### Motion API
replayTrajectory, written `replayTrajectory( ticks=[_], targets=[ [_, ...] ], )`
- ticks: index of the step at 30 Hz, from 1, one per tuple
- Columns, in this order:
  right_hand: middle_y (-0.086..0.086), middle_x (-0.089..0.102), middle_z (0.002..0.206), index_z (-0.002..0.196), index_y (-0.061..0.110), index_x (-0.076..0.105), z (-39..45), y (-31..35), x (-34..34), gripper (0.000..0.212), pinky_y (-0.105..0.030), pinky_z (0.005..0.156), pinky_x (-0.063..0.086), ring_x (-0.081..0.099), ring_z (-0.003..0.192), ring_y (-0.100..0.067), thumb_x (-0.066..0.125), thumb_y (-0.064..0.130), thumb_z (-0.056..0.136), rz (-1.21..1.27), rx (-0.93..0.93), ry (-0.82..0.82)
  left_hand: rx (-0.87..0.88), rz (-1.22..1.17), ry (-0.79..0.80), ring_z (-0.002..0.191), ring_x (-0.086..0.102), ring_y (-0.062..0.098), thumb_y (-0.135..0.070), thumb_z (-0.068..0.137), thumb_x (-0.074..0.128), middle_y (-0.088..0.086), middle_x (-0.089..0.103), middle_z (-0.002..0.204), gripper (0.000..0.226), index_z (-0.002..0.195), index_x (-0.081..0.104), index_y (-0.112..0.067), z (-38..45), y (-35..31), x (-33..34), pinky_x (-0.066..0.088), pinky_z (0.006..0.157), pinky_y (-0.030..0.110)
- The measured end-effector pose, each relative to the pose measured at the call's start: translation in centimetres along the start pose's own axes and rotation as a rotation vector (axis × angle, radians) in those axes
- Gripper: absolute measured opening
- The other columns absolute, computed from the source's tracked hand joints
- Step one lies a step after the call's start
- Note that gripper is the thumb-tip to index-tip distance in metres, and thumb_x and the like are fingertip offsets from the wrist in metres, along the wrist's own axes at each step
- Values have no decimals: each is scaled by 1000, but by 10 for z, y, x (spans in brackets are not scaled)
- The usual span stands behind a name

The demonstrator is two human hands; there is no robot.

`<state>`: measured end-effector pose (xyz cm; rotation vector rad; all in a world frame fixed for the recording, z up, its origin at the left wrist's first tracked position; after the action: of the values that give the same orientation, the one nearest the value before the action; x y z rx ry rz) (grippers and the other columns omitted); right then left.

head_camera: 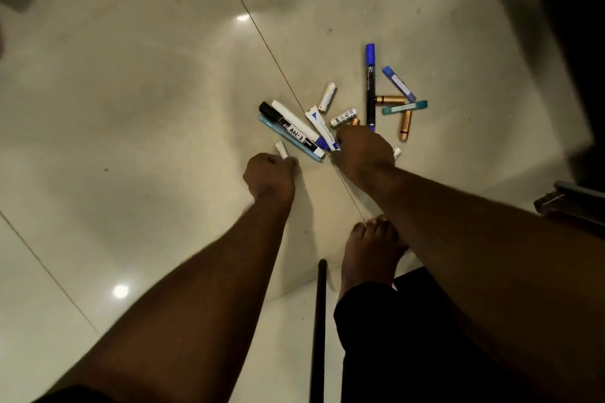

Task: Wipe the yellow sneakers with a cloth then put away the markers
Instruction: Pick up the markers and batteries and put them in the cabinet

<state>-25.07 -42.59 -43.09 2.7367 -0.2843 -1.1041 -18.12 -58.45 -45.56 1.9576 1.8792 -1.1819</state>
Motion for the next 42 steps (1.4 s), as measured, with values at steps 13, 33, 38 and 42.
replayTrajectory(
  ticks=[13,33,38,42],
  targets=[
    [-10,66,102,89,17,62,-124,-64,-108,17,-29,71,43,61,96,-32,69,30,79,392,244,-192,133,-211,260,47,59,18,-12,72,69,2,55,46,22,53,59,-6,-129,-68,-20,58,64,40],
    [-4,70,69,66,15,71,-620,-218,-192,15,-31,61,50,64,65,-18,83,25,68,764,594,-679,751,70,1089,48,46,19,5,80,65,15,54,62,8,73,62,4,-586,-139,-87,45,43,22],
    [-2,68,71,71,15,65,-641,-298,-101,19,-30,58,49,64,64,-20,81,26,70,769,721,-567,687,326,1076,48,47,20,2,79,70,15,55,62,6,75,66,6,-605,-69,5,46,48,26],
    [-5,67,73,72,13,66,-605,-358,-30,22,-31,59,47,62,66,-21,82,27,70,903,769,-474,623,441,982,39,37,15,5,79,68,9,47,54,7,73,64,4,-598,-39,89,34,43,23]
  ],
)
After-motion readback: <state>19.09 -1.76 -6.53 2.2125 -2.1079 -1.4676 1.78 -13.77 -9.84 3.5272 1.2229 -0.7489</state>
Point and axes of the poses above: each hand's wrist, its own z-axis towards the middle knuckle, its own x-axis out of the palm, y = z × x, the point moved 4 cm from there along z, towards the middle knuckle
